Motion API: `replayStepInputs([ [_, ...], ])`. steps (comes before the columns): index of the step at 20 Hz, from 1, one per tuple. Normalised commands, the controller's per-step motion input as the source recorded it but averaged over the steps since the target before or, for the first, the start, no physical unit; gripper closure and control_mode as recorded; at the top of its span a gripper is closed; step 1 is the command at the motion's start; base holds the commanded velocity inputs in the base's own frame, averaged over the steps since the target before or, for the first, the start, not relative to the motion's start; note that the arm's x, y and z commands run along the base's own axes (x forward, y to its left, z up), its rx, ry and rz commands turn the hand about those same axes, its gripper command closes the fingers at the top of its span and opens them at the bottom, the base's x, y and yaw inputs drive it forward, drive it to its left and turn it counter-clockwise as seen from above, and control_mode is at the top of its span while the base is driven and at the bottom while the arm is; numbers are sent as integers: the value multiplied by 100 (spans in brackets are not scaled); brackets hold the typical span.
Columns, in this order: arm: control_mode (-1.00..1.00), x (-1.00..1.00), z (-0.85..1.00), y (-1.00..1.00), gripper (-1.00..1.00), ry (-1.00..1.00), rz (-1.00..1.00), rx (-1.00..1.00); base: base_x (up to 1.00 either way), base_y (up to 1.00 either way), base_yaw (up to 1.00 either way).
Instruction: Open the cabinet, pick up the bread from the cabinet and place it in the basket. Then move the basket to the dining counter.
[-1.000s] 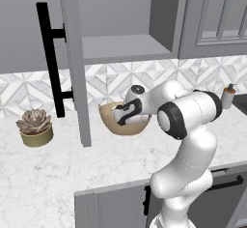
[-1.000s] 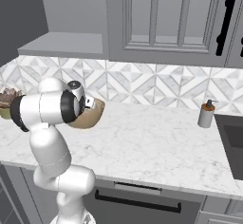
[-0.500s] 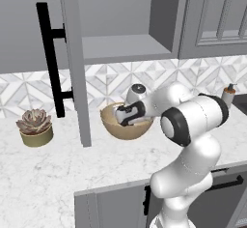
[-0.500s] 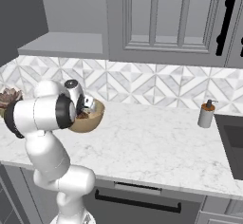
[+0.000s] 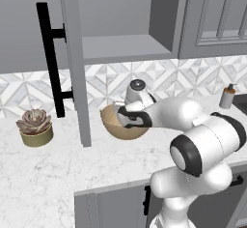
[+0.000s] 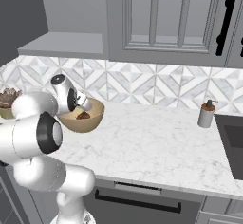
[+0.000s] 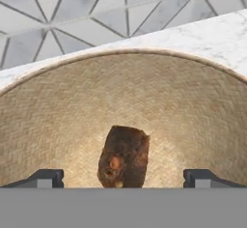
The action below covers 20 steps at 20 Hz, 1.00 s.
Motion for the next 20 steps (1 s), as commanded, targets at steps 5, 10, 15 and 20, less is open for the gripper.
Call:
replayStepInputs([
  [5,-100,-60,60,-27,-100,-4,-17,5,0,0,0],
  [10,-100,-83,49,-32,-100,-3,-10,10,0,0,0],
  [15,-100,-93,36,-24,-100,-1,-9,13,0,0,0],
  [20,-100,-63,25,-34,-100,-5,-9,19,0,0,0],
])
